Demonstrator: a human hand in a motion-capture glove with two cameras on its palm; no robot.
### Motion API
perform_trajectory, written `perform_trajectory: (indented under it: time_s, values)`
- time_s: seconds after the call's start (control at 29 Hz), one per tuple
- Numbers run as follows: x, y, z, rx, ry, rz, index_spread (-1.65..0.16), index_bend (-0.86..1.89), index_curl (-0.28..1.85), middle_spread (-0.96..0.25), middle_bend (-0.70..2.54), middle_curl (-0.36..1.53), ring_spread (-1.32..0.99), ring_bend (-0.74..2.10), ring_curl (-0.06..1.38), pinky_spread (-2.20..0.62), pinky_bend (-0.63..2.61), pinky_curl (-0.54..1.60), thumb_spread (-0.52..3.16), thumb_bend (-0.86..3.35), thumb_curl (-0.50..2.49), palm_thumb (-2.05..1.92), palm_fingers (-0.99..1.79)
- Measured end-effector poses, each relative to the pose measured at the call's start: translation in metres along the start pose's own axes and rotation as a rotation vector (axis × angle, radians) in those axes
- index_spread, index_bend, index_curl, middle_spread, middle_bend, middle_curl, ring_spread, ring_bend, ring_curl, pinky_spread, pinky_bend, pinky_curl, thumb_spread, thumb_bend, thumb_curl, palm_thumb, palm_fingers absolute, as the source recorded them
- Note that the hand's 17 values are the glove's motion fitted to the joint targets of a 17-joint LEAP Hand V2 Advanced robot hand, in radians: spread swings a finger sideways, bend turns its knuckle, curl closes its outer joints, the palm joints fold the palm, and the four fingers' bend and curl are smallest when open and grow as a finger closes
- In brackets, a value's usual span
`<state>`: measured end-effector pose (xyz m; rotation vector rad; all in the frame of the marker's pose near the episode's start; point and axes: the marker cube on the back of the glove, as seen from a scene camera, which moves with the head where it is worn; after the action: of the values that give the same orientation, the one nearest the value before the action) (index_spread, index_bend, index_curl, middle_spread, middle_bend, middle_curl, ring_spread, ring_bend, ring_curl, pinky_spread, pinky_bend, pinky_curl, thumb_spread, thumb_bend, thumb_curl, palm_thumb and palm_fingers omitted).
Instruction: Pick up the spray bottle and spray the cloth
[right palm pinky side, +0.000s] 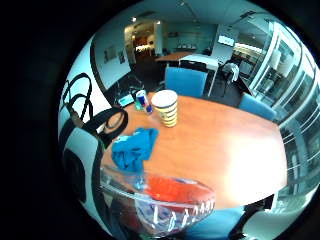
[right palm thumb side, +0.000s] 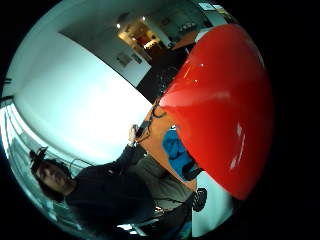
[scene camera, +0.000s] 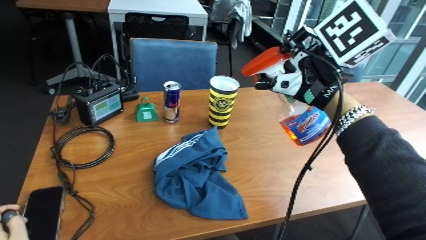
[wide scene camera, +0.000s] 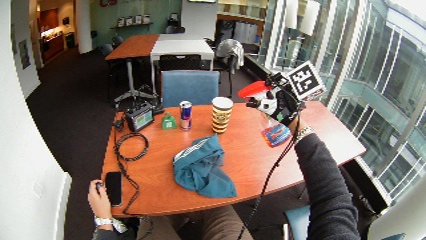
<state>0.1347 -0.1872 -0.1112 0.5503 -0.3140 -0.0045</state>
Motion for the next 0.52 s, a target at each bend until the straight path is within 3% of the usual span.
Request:
perform_trajectory:
  time_s: [0.31, 0.52]
  values:
    - [-0.041, 0.002, 0.039, -0.318, 0.293, -0.159, -0.31, 0.19, 0.45, -0.25, 0.54, 0.46, -0.25, 0.66, 0.43, -0.37, 0.51, 0.4, 0.84, -0.01, 0.43, 0.88, 1.39]
    - [-0.055, 0.012, 0.063, -0.46, 0.361, -0.198, -0.32, 0.19, 0.45, -0.25, 0.54, 0.46, -0.25, 0.65, 0.43, -0.37, 0.51, 0.4, 0.8, -0.03, 0.45, 0.89, 1.39]
